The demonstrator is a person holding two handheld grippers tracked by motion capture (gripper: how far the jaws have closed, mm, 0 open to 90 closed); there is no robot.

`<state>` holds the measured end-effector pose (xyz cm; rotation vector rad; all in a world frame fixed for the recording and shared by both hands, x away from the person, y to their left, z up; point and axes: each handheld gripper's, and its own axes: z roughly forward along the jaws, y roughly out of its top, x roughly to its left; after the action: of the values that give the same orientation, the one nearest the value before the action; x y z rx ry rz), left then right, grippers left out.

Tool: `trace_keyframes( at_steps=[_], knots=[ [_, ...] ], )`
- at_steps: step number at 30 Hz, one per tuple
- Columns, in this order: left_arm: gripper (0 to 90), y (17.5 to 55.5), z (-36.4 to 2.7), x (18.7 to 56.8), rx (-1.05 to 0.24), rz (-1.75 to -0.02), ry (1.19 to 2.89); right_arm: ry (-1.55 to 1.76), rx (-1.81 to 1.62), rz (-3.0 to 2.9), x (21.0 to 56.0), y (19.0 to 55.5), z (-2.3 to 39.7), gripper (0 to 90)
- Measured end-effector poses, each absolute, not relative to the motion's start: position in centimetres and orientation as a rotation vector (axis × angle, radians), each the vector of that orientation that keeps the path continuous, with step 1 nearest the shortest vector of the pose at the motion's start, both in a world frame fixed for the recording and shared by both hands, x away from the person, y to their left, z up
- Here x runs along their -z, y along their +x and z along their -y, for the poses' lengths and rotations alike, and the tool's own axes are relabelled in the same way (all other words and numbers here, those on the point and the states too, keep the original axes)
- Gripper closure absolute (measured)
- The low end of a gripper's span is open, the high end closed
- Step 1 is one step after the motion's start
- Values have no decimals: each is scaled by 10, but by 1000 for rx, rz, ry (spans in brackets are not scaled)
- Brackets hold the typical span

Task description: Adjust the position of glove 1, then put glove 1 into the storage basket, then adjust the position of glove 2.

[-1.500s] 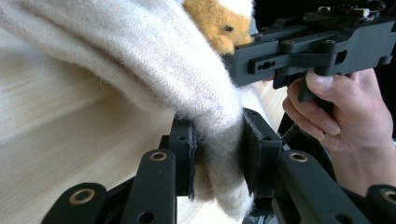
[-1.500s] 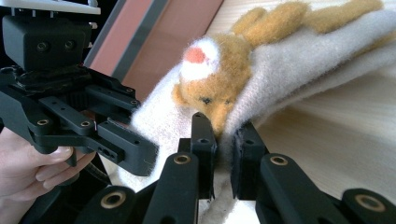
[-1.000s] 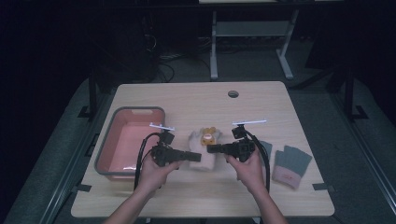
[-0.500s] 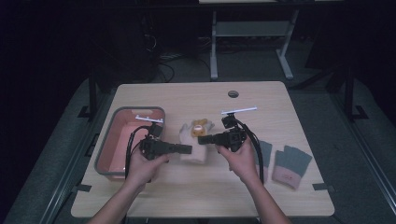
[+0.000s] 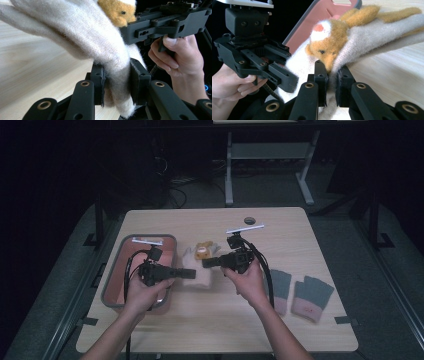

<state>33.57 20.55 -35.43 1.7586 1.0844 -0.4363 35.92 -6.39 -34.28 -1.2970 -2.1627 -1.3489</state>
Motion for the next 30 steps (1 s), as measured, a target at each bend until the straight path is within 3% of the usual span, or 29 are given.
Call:
trace_keyframes(
  at_steps=[30],
  knots=[
    [687,331,-254,337,382,-1130,1722,-1193,1342,2188,326,375,15,815]
  ],
)
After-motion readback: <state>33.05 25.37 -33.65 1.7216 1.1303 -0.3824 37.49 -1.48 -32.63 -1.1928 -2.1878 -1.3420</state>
